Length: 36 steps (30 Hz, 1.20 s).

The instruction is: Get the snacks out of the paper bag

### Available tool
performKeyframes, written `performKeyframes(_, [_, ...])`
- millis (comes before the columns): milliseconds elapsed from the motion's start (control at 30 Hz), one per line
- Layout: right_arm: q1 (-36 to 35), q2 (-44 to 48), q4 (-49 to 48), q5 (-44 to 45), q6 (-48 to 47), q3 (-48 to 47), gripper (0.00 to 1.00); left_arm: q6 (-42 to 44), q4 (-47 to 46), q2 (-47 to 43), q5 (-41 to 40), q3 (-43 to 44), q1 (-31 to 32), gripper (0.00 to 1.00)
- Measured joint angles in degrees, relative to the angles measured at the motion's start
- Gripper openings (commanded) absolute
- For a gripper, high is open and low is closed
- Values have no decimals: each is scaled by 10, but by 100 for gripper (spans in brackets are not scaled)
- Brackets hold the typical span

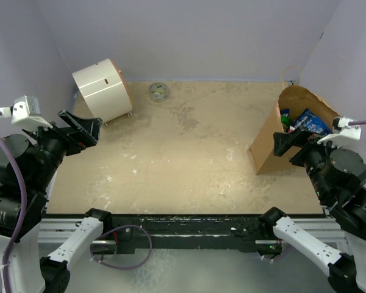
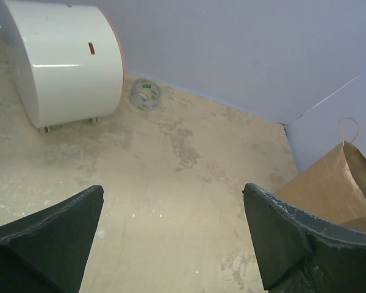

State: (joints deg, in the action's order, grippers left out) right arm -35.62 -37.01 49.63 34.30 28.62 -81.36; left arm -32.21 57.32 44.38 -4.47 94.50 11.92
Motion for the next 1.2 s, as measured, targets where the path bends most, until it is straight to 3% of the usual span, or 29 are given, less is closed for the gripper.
performKeyframes(333, [110,-2,71,-34,43,-62,99,-33,-5,5,5,-54,16,99])
performKeyframes(700, [147,-40,90,-47,42,-122,100,-76,-34,23,81,-96,22,99])
performKeyframes(933, [151,-122,87,-53,40,-163,99,-106,-45,13,152,-130,25,99])
performKeyframes(1200, [155,-294,48,-17,37,-236,99,-107,-53,10,211,-139,25,99])
